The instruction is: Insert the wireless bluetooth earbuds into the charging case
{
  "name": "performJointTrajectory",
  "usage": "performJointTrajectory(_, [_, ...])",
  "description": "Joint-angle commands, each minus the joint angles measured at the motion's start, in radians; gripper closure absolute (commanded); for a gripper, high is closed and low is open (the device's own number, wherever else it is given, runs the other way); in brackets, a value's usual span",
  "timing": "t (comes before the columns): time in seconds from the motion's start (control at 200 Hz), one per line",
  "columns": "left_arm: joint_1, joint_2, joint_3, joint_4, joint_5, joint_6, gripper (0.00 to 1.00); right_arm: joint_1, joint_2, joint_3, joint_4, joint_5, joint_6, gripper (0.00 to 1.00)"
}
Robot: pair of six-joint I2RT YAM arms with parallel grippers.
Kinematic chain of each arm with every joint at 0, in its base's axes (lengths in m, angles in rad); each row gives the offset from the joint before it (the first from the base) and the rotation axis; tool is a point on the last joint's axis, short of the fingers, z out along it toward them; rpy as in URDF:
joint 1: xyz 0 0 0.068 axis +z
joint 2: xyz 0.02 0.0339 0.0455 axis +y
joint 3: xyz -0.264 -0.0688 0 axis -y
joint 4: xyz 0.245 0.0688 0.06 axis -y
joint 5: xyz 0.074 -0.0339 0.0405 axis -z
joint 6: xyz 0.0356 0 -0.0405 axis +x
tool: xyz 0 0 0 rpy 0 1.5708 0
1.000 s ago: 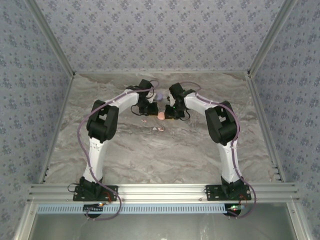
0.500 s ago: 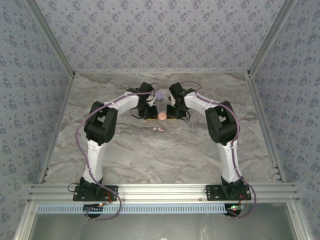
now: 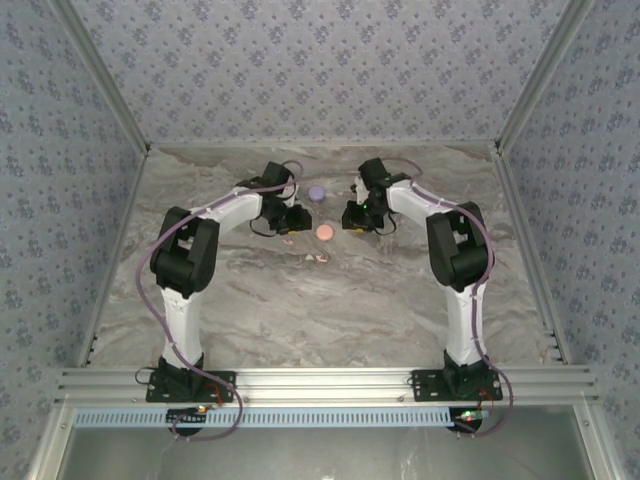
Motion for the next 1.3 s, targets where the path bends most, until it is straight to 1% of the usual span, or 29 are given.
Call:
performJointTrajectory(0.0, [-0.001,-0.023,-0.024,0.095,0.091,-0.074,0.63,-0.003,-0.008,0.028,0.029,-0.099,-0.014,0.71])
performJointTrajectory(0.15, [-0.003,-0.011,-0.039,0.132,0.116,-0.105,0.61,-0.001,0.035,0.077,0.021,-0.161,-0.012,0.67])
performJointTrajectory(0.26, [-0.003,-0.006,-0.047,0.140,0.120,-0.114,0.60,0.006,0.064,0.104,0.008,-0.183,-0.014,0.65])
performJointTrajectory(0.57, [-0.014,0.000,-0.082,0.174,0.132,-0.138,0.59,0.017,0.108,0.133,-0.004,-0.192,-0.013,0.64])
performJointTrajectory(0.994, [-0.019,0.028,-0.090,0.192,0.142,-0.154,0.58,0.016,0.139,0.122,0.014,-0.197,0.015,0.70])
performJointTrajectory(1.294, [-0.030,0.047,-0.098,0.219,0.154,-0.174,0.58,0.015,0.138,0.078,0.043,-0.197,0.036,0.74])
